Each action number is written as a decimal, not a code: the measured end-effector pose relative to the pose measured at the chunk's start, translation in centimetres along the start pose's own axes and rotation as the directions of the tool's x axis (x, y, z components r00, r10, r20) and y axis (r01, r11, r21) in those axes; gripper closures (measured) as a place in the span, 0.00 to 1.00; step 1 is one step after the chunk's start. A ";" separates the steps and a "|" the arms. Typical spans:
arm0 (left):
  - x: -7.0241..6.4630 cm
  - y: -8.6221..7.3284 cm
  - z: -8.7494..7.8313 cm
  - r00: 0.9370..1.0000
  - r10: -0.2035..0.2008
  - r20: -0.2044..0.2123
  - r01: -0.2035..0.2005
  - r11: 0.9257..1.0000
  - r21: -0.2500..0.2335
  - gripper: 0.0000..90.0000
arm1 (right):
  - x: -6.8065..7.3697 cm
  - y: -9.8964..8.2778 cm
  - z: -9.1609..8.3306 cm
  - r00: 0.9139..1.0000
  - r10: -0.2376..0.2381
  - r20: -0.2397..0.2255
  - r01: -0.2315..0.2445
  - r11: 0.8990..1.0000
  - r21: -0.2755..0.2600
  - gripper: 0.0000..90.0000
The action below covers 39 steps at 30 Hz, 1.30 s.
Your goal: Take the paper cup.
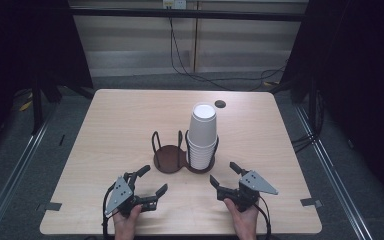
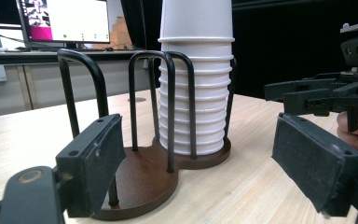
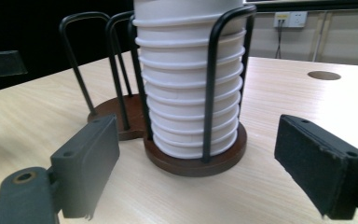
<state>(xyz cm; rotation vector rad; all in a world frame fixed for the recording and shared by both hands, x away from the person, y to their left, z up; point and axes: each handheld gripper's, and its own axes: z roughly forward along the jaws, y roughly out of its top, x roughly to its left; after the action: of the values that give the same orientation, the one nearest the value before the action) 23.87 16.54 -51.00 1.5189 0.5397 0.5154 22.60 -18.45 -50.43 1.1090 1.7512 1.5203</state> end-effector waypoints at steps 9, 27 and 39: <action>0.0 0.0 0.0 1.000 -0.002 0.003 0.002 1.000 -0.001 0.18 | 0.0 0.9 -0.2 0.994 0.015 -0.105 -0.016 1.000 -0.009 0.29; 0.0 0.0 0.0 1.000 -0.002 0.002 0.002 1.000 -0.001 0.18 | -0.6 3.9 -0.2 0.986 0.085 -0.143 -0.076 0.995 0.072 0.26; 0.0 0.0 0.0 1.000 -0.002 0.004 0.002 1.000 -0.001 0.18 | -1.1 7.2 0.4 0.976 0.078 -0.203 -0.062 0.994 0.088 0.23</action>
<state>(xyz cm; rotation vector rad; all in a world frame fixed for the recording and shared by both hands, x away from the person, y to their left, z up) 23.88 16.54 -51.00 1.5184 0.5381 0.5112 25.06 -19.06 -43.59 1.0957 1.9466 1.6714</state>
